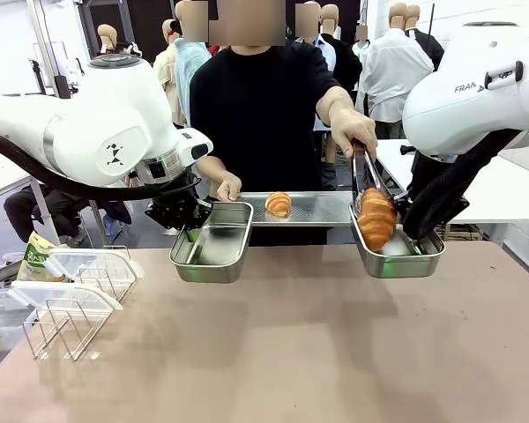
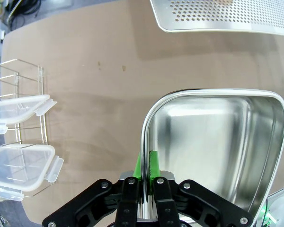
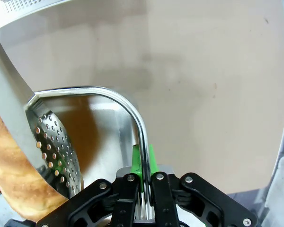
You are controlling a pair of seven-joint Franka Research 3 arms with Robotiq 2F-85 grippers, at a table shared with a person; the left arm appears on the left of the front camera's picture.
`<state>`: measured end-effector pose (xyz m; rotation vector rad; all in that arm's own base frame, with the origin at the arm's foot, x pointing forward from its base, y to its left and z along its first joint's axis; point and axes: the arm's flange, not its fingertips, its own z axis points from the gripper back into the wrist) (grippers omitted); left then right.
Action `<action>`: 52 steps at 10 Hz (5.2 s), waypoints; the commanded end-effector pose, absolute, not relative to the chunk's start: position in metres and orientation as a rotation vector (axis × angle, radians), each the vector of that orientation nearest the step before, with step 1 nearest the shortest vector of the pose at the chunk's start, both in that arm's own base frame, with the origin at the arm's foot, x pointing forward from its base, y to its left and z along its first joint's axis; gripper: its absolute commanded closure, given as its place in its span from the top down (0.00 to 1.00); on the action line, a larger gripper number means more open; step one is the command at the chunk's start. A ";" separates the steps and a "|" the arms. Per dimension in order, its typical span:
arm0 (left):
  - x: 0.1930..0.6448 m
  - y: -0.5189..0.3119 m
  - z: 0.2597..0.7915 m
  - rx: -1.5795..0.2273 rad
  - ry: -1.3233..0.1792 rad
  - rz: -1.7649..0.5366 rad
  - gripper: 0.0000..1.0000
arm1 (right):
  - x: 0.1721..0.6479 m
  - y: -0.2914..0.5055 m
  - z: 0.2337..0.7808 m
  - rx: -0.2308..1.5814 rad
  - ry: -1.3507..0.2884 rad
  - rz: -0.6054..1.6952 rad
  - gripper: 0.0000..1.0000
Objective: Place the bread in airtight containers.
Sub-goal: Once an object is inside an Airtight Container , place the container in the center of the table.
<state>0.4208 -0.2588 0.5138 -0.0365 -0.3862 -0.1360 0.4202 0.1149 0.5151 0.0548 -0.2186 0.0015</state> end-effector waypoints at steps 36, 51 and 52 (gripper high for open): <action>0.421 -0.257 0.518 -0.033 -0.397 -0.143 0.00 | 0.444 0.132 0.469 0.043 -0.159 0.035 0.00; 0.421 -0.257 0.518 -0.033 -0.397 -0.143 0.00 | 0.494 0.132 0.316 0.115 -0.125 0.003 0.00; 0.421 -0.257 0.518 -0.033 -0.397 -0.143 0.00 | 0.494 0.132 0.314 0.117 -0.132 0.003 0.00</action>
